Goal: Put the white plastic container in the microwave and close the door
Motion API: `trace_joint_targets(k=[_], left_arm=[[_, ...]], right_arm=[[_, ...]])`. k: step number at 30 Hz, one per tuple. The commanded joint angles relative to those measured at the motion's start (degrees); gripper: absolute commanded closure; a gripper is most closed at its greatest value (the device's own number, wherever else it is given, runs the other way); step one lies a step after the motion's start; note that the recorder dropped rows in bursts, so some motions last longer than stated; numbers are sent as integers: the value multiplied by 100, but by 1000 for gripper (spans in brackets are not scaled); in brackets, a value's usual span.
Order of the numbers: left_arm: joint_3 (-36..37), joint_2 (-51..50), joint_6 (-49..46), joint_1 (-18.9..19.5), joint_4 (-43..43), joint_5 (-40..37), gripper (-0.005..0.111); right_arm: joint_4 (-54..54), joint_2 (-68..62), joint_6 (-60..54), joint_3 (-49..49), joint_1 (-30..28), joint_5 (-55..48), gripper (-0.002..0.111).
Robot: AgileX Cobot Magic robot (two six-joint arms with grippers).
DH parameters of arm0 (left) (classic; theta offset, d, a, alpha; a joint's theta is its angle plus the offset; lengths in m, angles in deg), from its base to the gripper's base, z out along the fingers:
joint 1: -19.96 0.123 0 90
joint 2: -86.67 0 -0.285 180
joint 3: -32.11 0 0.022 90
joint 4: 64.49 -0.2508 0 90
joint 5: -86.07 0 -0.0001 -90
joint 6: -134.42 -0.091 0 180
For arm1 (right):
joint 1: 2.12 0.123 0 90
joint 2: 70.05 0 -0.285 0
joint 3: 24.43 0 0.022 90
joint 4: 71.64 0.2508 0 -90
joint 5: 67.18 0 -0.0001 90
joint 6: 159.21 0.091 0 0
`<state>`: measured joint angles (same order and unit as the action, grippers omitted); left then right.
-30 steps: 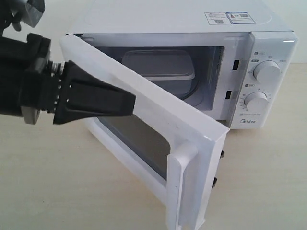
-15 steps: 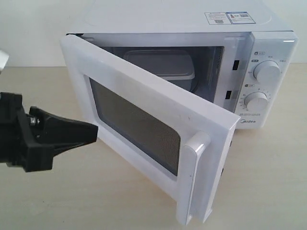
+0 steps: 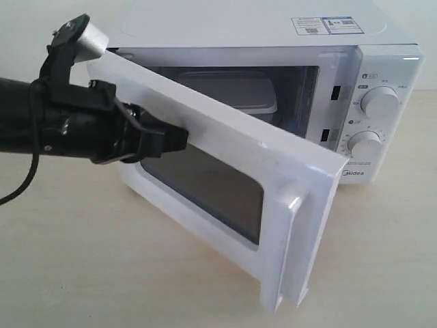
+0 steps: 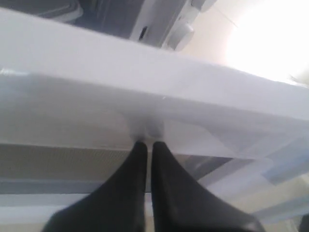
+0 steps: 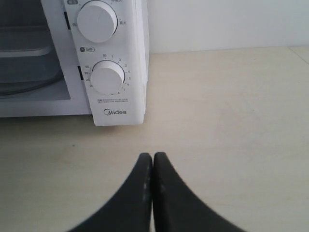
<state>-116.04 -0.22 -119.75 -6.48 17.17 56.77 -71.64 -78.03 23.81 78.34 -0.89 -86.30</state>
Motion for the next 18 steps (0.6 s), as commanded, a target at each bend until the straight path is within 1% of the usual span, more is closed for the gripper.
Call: trace_joint_targets(k=[1,4,8,12,18], left_arm=[[-485,-330,-41,-24,299,-112,102],[-624,-425,-41,-24,298,-111,102],[-627,-340,-41,-24,242,-134,102],[-627,-138,-41,-24,188,-613,102],[-627,293,24,-24,71,-1592,102]], right_arm=[[-35,20,-31,0,-9,29,108],[-35,20,-31,0,-9,29,108],[-35,20,-31,0,-9,29,108],[-35,20,-31,0,-9,29,108],[-35,20,-31,0,-9,29,108]])
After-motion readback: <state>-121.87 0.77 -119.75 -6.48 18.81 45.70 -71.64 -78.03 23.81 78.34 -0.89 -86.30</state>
